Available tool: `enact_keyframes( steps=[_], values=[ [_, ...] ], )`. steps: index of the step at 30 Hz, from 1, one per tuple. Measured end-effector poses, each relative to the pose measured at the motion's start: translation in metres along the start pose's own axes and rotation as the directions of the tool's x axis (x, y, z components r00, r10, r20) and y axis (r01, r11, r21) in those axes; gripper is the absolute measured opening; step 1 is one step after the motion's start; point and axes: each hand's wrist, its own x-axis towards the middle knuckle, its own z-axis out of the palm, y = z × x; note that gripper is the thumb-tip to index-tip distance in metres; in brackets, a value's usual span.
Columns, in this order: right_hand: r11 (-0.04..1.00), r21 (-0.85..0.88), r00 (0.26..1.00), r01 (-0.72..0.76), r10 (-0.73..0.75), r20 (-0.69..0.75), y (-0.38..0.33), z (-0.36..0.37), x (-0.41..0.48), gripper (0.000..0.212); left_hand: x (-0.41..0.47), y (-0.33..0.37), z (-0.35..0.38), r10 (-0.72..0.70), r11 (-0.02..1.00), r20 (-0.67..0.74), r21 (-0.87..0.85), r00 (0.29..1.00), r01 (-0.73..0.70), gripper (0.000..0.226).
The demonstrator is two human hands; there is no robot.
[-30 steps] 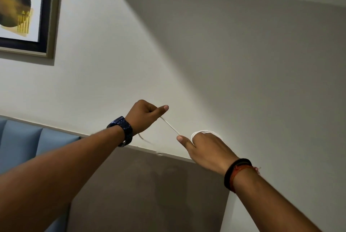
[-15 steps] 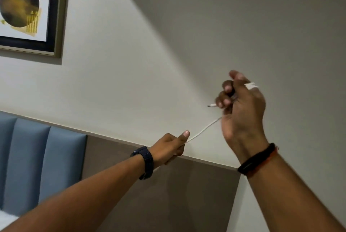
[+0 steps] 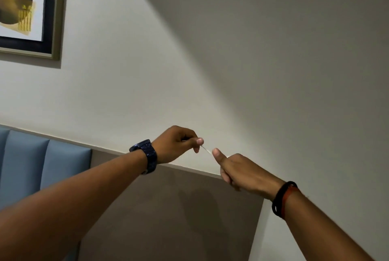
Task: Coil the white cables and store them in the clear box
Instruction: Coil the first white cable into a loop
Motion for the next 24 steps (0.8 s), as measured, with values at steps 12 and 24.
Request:
enact_keyframes(
  steps=[12,24],
  values=[
    [0.140,0.975,0.842,0.171,-0.535,-0.071,-0.053,-0.023,-0.017,0.048,-0.007,0.030,0.035,-0.027,0.891,-0.213,-0.448,0.977,-0.073,0.025],
    [0.055,0.976,0.873,0.210,-0.460,-0.162,-0.038,-0.030,-0.022,0.048,-0.008,0.047,0.054,-0.102,0.865,-0.226,-0.501,0.969,-0.026,0.019]
  ],
)
